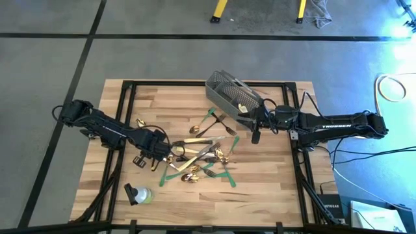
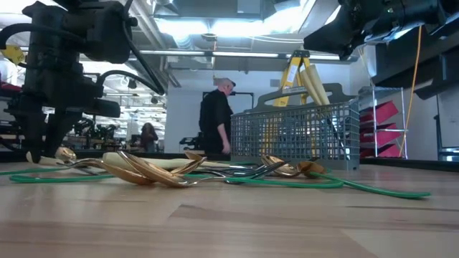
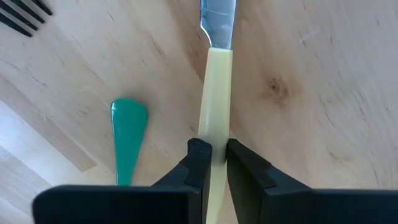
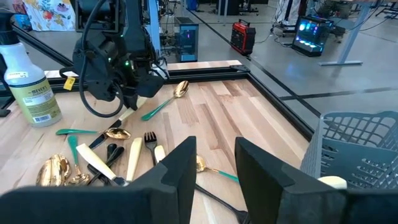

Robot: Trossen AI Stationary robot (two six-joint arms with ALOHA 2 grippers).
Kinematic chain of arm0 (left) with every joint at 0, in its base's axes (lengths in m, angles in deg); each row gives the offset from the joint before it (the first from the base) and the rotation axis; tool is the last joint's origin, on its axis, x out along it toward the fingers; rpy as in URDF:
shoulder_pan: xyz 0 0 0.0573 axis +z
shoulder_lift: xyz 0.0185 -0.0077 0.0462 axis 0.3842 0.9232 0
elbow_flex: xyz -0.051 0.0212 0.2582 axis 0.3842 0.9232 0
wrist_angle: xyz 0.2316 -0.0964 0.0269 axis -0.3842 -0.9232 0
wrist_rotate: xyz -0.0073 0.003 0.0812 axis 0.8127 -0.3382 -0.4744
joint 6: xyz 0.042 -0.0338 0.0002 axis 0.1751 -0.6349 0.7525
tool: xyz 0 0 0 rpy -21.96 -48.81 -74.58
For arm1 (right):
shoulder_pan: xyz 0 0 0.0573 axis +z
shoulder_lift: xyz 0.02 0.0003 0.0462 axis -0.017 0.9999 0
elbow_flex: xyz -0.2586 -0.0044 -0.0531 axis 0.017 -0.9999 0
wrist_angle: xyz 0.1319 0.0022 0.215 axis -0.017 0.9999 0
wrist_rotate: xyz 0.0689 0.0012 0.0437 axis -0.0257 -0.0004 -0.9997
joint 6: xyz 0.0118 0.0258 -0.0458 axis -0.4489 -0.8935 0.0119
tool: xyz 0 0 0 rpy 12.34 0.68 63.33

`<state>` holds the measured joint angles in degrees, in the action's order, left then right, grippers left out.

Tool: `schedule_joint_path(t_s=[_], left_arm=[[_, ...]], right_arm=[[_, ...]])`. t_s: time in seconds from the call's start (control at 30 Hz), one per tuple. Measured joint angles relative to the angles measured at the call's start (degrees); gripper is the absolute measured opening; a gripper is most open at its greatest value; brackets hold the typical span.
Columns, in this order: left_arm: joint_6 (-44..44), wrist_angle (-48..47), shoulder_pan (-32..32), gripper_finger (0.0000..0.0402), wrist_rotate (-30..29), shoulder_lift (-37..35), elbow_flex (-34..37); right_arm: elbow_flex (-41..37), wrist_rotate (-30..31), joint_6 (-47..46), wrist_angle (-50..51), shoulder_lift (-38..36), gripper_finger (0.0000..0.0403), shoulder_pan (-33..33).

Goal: Sort silverware
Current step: Put the yellow knife into the gray organizer

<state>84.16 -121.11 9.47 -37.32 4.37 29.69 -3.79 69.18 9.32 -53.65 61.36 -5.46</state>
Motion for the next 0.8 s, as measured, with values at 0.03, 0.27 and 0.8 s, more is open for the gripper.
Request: schedule_joint_path(t_s=[0.03,0.27,0.8], left_arm=[[0.1,0.0,0.0,0.0031,0.2,0.0,0.0],[0.2,0.0,0.0,0.0031,1.0,0.0,0.0],[0.4,-0.1,0.0,0.0031,1.7,0.0,0.0]], right_arm=[[0.0,0.0,0.0,0.0,0.0,0.0094,0.0],[0.0,0.0,0.0,0.0,0.0,0.0094,0.0],[0.0,0.0,0.0,0.0,0.0,0.0094,0.0]])
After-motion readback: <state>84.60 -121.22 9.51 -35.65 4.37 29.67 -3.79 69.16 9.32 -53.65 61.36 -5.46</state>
